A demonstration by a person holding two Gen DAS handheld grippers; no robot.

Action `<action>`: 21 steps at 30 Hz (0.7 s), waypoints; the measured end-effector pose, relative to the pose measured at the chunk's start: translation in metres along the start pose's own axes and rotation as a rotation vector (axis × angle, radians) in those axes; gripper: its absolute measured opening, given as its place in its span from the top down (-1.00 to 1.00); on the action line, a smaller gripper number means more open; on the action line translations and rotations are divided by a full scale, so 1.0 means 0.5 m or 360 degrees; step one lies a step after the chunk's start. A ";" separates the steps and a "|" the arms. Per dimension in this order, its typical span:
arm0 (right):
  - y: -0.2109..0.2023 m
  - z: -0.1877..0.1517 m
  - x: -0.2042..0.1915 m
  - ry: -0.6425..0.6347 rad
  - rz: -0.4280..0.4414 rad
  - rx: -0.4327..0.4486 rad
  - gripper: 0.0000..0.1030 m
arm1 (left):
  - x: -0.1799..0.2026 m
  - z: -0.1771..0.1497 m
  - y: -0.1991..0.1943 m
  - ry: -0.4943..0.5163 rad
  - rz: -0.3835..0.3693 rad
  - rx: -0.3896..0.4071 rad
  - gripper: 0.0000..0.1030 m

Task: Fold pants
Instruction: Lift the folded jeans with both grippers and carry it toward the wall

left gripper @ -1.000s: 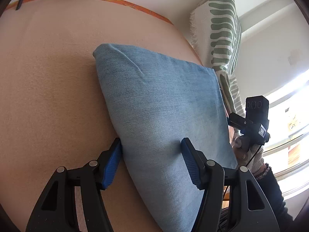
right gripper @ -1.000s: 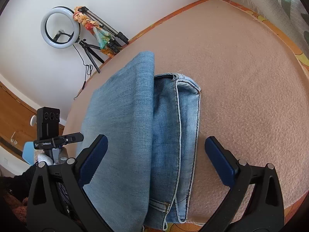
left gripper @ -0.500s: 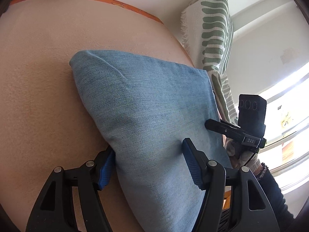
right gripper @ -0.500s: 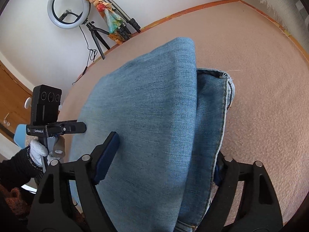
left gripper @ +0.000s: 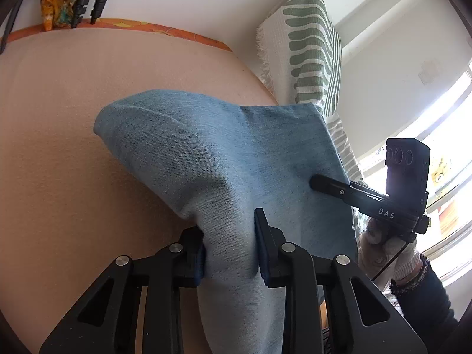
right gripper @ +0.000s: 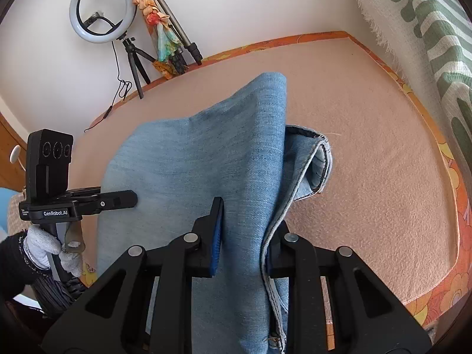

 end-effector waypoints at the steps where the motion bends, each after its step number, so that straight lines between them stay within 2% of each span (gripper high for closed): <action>1: -0.009 0.004 -0.008 -0.0008 -0.0003 0.0016 0.55 | 0.005 0.002 -0.003 0.0010 0.0001 0.0009 0.53; 12: -0.099 0.032 -0.087 -0.0133 -0.0055 0.0131 0.59 | 0.089 0.019 -0.057 0.0186 0.0000 0.0095 0.60; 21: -0.154 0.086 -0.121 -0.0202 -0.0108 0.0220 0.61 | 0.117 0.072 -0.089 0.0239 -0.0014 0.0174 0.63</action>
Point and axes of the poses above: each gripper's, at about its wrist camera, not at the fingertips, and y roughly the way its jaws point, x to its right, z to its top, the point moved 9 cm from there along y, roughly the way its jaws point, and after that the axes turned 4 degrees about -x, right-handed, at the moved point
